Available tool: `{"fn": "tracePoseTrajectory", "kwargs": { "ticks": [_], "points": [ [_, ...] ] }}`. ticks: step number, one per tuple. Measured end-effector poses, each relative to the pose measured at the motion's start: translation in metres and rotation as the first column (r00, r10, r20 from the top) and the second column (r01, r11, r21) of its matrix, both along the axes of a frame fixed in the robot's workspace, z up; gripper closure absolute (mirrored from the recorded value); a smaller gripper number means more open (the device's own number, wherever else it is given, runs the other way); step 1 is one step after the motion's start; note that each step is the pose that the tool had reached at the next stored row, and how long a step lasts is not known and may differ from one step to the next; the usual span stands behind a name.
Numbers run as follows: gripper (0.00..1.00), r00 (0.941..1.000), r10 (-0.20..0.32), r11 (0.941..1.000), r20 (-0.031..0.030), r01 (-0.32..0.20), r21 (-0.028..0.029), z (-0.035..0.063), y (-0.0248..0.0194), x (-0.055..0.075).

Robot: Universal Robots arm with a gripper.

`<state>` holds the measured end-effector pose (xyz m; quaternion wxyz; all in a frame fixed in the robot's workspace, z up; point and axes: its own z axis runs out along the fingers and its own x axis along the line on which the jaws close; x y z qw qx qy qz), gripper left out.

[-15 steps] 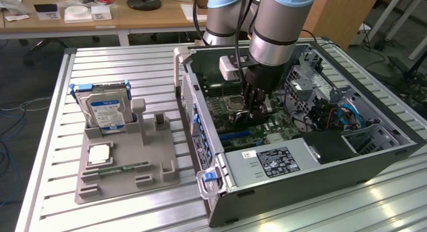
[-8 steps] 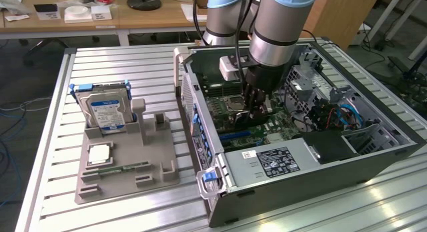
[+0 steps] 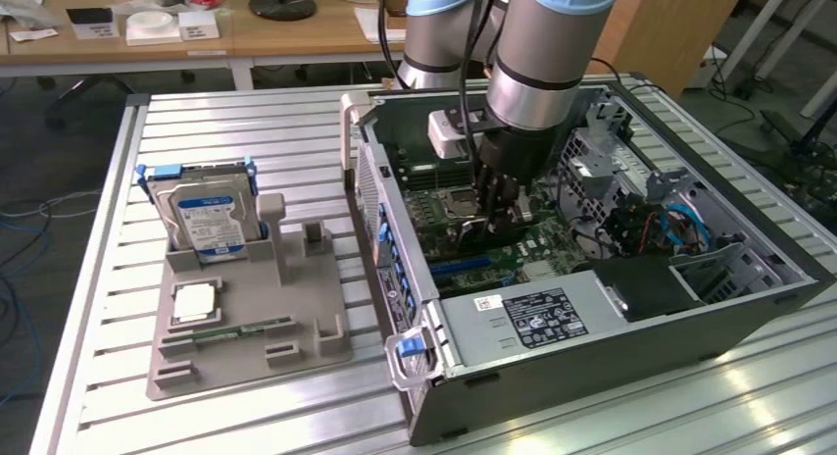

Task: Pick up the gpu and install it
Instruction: 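Insert the gpu into the slot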

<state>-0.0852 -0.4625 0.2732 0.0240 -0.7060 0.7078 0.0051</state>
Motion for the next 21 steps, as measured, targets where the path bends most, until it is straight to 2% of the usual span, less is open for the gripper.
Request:
{"fn": "tracePoseTrajectory", "kwargs": {
  "ticks": [16,21],
  "points": [
    [0.73,1.0,0.0,1.0,0.0,0.0,0.0,-0.0033,0.0,-0.0003],
    [0.73,1.0,0.0,1.0,-0.0059,0.0,0.0,-0.0033,0.0,0.0005]
  ]
}}
